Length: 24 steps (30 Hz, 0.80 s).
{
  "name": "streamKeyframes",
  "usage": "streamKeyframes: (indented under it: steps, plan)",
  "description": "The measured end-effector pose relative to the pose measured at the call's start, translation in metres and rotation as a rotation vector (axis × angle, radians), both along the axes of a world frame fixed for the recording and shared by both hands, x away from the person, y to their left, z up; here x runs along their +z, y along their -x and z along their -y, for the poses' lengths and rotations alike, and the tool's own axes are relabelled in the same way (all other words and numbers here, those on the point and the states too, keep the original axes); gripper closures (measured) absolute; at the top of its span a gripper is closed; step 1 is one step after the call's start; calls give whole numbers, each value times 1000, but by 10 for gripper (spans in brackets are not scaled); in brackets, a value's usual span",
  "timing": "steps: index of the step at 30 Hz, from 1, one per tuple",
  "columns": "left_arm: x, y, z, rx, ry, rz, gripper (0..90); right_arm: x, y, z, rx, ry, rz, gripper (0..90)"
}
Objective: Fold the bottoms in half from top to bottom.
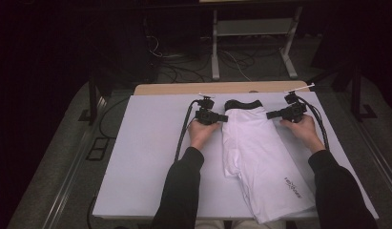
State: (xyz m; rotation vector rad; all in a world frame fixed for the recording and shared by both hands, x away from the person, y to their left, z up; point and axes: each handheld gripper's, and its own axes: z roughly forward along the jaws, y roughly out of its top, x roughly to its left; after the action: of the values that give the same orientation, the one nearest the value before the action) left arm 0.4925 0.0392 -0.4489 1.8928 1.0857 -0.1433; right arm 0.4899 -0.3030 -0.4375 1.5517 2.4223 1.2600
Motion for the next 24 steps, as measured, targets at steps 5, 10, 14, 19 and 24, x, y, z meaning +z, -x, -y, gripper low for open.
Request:
streamKeyframes:
  steps: [5,10,14,19,24]
  plan:
    - [4,2,0,-6,-3,6,881,5,4,2,-1,-3,17,882]
    - [9,5,-1,-10,-3,3,881,11,7,2,2,4,32,882]
    - [16,8,-2,-14,-5,11,882,17,11,1,1,6,41,882]
    - [25,13,0,-23,-10,20,882,24,16,1,-2,7,56,882]
    - [31,16,1,-27,-12,25,882,29,22,3,-3,16,63,882]
